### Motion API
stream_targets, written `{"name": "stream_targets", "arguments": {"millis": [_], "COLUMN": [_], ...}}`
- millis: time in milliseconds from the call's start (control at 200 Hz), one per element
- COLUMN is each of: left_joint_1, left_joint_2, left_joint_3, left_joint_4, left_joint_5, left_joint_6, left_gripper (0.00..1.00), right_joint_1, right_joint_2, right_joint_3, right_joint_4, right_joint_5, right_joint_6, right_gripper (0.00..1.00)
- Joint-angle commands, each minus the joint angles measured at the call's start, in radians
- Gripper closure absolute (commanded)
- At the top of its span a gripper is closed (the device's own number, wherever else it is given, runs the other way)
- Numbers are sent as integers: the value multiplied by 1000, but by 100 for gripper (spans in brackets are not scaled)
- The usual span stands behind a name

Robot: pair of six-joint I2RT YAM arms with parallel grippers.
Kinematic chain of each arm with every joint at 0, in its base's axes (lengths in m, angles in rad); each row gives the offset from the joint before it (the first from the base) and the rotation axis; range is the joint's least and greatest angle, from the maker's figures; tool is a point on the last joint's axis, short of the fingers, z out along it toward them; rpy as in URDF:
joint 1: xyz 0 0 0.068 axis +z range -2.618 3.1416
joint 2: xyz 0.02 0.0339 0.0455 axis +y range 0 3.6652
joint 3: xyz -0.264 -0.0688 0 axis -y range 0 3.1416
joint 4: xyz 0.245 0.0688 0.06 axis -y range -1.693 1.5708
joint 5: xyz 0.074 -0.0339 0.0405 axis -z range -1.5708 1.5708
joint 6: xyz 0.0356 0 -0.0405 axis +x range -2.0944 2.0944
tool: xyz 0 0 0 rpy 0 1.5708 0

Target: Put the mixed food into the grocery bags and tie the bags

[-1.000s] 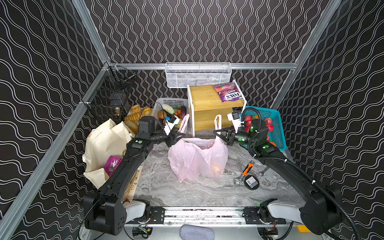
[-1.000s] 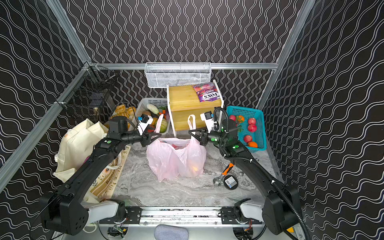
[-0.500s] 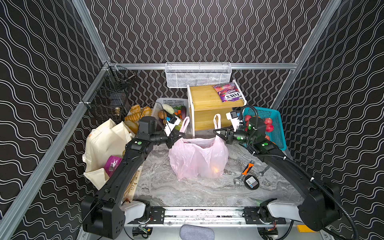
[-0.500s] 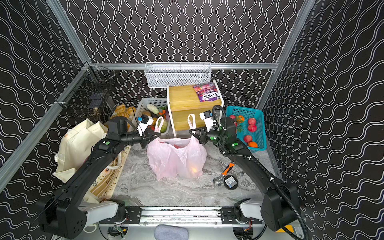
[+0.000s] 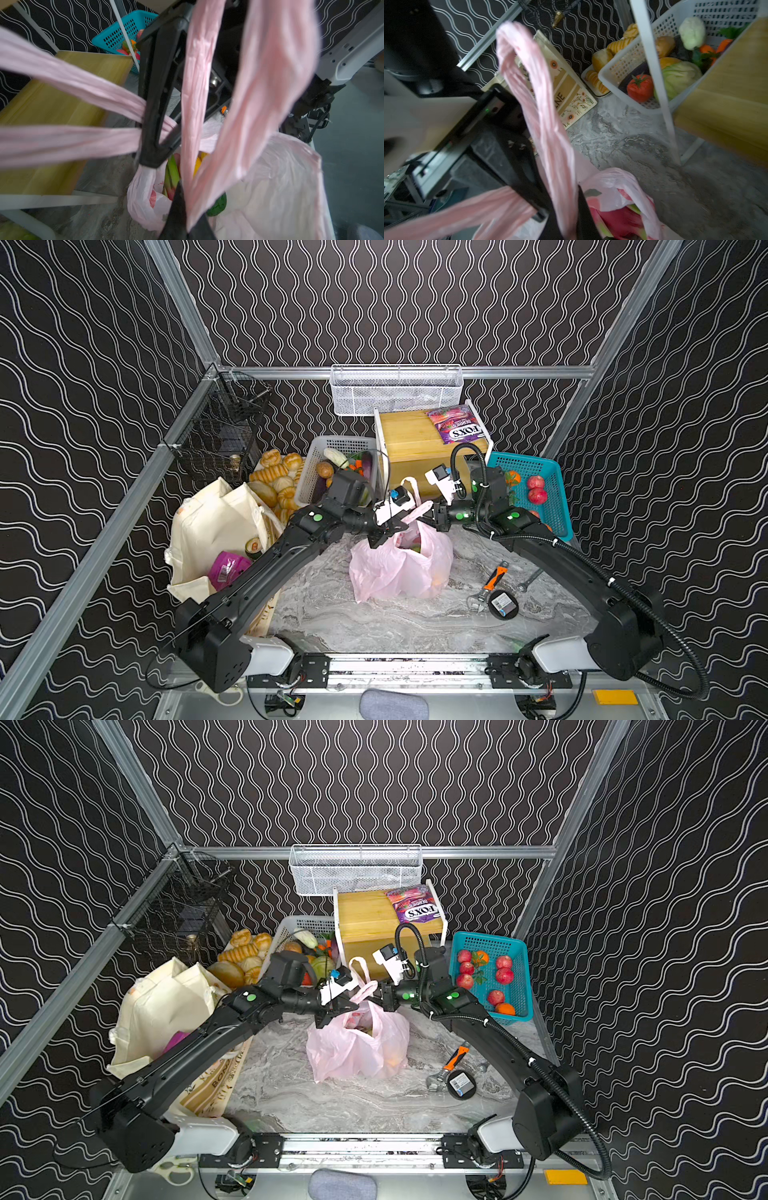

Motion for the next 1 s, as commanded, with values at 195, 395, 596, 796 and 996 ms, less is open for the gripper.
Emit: {"name": "stream_targets", "arguments": {"millis": [195,395,596,796,996], "left_joint_1": [-16,-20,-20,-20,-21], "left_joint_2": [33,54,51,50,59], "left_joint_3": [54,57,47,46,46], "left_joint_4": [-56,-64,-27,-27,-18], "left_joint_5": [-47,-48,-1,15,35], "left_joint_6": [48,52,28,17,-8], "left_gripper": [100,100,100,100,99], "right_joint_1": [0,-9,-16,-21,-20], "right_joint_2": [10,-14,-56,-96,-78], "right_joint_3": [36,-9,-71,-130,-149], "right_joint_4": [-127,-120,-56,45,180], "right_joint_5": [-88,-104,-88,-76,-137], "right_joint_6": [-147,-174,-181,-194,-89], "right_gripper": [79,56,34,28,26]}}
